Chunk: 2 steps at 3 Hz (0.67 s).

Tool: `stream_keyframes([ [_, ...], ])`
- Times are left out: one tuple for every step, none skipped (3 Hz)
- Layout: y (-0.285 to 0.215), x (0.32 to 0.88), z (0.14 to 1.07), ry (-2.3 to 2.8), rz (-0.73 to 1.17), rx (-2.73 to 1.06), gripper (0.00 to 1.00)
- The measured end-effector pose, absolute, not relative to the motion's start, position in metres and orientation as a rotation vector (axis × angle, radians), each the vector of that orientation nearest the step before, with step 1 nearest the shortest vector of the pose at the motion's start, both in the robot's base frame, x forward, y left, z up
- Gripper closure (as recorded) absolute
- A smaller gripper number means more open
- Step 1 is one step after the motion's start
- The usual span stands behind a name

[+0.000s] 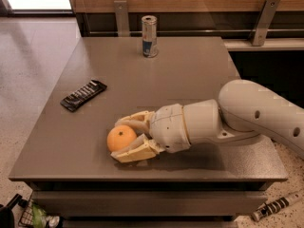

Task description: Move orange near redbull can

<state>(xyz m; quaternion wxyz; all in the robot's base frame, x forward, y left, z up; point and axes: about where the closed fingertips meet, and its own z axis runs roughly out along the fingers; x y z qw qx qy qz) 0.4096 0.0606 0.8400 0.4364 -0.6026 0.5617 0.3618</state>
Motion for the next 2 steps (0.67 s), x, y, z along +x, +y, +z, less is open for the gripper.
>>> stream_keyframes([
  [0.057, 0.418, 0.845, 1.396, 0.906, -1.498, 1.0],
  [0.042, 0.447, 0.858, 1.406, 0.92, -1.472, 1.0],
])
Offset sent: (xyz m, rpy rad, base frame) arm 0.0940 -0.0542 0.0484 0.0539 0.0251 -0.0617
